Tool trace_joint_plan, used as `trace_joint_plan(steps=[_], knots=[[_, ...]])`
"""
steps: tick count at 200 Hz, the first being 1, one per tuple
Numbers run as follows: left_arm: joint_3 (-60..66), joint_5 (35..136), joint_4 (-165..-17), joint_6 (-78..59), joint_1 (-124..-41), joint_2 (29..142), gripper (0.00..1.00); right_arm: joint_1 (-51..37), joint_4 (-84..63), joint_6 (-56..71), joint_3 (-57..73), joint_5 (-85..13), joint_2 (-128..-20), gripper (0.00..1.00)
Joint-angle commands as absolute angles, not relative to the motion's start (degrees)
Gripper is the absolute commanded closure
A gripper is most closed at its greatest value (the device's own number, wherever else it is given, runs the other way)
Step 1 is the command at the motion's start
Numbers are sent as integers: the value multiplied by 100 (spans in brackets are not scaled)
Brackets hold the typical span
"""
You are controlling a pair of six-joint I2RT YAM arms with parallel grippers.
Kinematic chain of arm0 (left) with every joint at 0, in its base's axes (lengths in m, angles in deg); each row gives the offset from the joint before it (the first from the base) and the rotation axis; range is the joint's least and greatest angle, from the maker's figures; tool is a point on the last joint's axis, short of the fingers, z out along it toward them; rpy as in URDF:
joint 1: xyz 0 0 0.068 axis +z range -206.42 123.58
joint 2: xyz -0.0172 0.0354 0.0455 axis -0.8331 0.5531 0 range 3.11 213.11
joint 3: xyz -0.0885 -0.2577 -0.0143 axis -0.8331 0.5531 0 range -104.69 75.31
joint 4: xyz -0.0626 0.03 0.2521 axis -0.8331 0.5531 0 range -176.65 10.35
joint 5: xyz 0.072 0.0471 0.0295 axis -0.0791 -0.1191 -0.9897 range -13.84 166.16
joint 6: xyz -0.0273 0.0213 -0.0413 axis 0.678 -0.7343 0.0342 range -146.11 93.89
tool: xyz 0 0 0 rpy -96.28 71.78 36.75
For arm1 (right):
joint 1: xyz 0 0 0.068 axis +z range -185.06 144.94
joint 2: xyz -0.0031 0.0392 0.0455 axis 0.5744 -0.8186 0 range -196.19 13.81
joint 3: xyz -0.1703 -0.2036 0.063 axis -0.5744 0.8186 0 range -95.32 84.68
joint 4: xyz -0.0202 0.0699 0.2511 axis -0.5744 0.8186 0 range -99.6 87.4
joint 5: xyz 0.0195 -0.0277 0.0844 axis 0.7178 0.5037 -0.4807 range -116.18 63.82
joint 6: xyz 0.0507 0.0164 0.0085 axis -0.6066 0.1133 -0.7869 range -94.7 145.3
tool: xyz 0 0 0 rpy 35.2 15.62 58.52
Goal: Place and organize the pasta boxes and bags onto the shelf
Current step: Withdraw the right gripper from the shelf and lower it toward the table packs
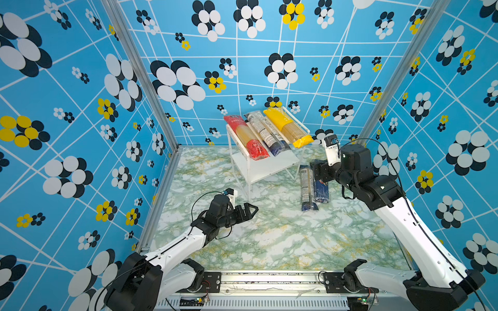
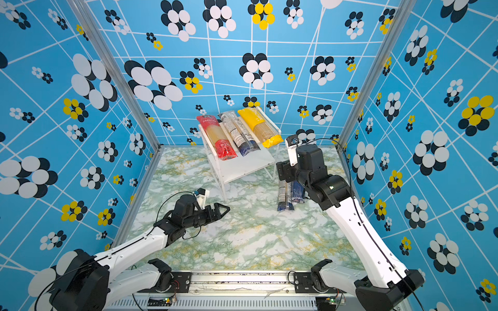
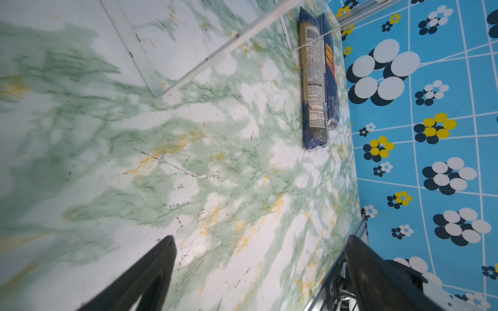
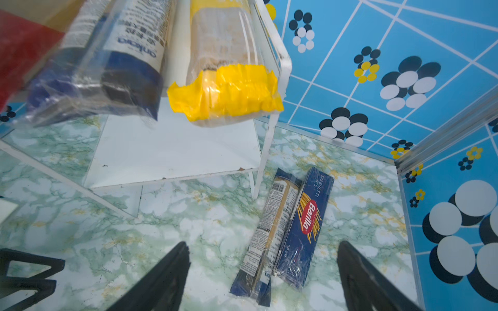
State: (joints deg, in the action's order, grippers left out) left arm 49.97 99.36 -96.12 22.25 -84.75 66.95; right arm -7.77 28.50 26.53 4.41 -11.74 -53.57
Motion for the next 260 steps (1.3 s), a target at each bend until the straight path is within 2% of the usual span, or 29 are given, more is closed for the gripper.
trace_joint_plan(steps=[1, 128, 260], knots=[[4806, 10011, -9736, 2128, -8436, 6784, 1, -803, 3014, 2129, 905, -957, -5171, 11], [4734, 9844, -9693, 2206, -8594, 6886, 1, -808, 2271, 677, 3178, -1311, -5010, 4], [4721, 9691, -9571, 2224, -8753, 6780, 1, -937, 1517, 434, 3770, -1779, -5657, 3]])
